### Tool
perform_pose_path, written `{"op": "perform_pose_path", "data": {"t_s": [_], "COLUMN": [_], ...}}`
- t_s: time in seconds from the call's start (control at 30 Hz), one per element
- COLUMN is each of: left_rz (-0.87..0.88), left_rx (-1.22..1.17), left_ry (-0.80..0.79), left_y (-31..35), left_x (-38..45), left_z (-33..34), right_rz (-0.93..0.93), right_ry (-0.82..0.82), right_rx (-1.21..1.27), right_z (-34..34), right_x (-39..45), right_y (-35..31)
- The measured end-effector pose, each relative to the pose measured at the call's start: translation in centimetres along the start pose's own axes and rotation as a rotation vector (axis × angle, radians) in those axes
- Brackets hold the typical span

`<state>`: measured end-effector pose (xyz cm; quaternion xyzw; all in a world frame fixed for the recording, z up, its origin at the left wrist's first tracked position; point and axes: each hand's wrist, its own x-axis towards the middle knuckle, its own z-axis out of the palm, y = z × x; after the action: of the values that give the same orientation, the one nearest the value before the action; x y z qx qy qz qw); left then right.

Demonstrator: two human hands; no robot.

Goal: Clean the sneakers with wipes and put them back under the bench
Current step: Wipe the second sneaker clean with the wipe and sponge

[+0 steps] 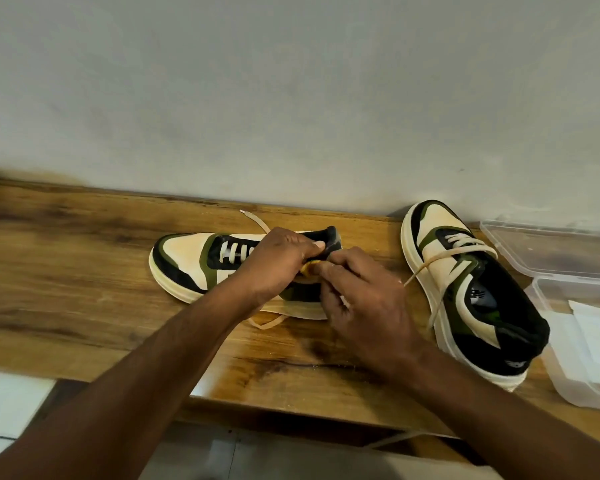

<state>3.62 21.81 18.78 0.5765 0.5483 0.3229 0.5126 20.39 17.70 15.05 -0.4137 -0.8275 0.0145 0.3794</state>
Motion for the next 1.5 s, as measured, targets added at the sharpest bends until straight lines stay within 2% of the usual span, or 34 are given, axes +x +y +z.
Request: {"op": "perform_pose_path", "data": {"t_s": [0.07, 0.13, 0.2, 0.37, 0.53, 0.6, 0.7, 0.73, 0.9, 1.0, 1.13, 1.23, 1.37, 1.43, 1.5], "left_rz": [0.016, 0.026, 0.016, 0.056, 0.059, 0.078, 0.096, 0.102, 0.138, 0.181, 0.202, 0.212, 0.232, 0.244, 0.244], "left_rx": [-0.017, 0.031, 0.035, 0.049, 0.061, 0.073, 0.067, 0.062, 0.120, 0.150, 0.166, 0.218, 0.218, 0.191, 0.159], "left_ry": [0.004, -0.002, -0.025, -0.015, -0.045, -0.065, -0.127, -0.135, -0.077, -0.103, -0.085, -0.101, -0.124, -0.131, -0.111], "left_y": [-0.1, -0.2, -0.3, -0.5, -0.5, -0.5, -1.1, -1.2, -2.1, -2.2, -2.6, -2.7, -3.3, -3.4, -3.3], "left_x": [0.1, 0.1, -0.2, -0.1, -0.1, -0.2, -0.4, -0.5, 0.0, -0.1, 0.2, 0.2, 0.0, -0.1, -0.3], "left_z": [0.1, 0.0, 0.2, 0.4, 0.2, 0.0, 0.2, 0.3, 0.2, -0.1, -0.5, -0.5, -1.0, -1.0, -1.2], "right_rz": [0.034, 0.161, 0.235, 0.126, 0.018, 0.109, 0.388, 0.395, 0.086, -0.011, -0.125, -0.009, 0.348, 0.318, 0.198], "right_ry": [0.070, 0.195, 0.241, 0.234, 0.135, 0.179, 0.265, 0.258, 0.218, 0.243, 0.170, 0.184, 0.240, 0.249, 0.241], "right_rx": [0.010, 0.074, 0.117, 0.056, 0.002, 0.072, 0.167, 0.191, 0.173, 0.131, 0.153, 0.236, 0.294, 0.296, 0.295], "right_z": [-0.6, -1.4, -1.5, -1.0, -0.8, -1.1, -1.7, -1.6, -1.3, -1.3, -0.9, -0.8, 0.3, 0.4, 0.2], "right_x": [0.9, 1.9, 2.2, 1.1, 0.0, 0.7, 2.1, 2.1, 0.4, -0.3, -1.1, -0.3, 0.4, 0.1, -0.5], "right_y": [1.0, 2.0, 2.3, 1.2, 0.8, 1.7, 3.2, 3.1, 1.0, 1.1, 0.6, 2.1, 2.3, 1.6, 0.6]}}
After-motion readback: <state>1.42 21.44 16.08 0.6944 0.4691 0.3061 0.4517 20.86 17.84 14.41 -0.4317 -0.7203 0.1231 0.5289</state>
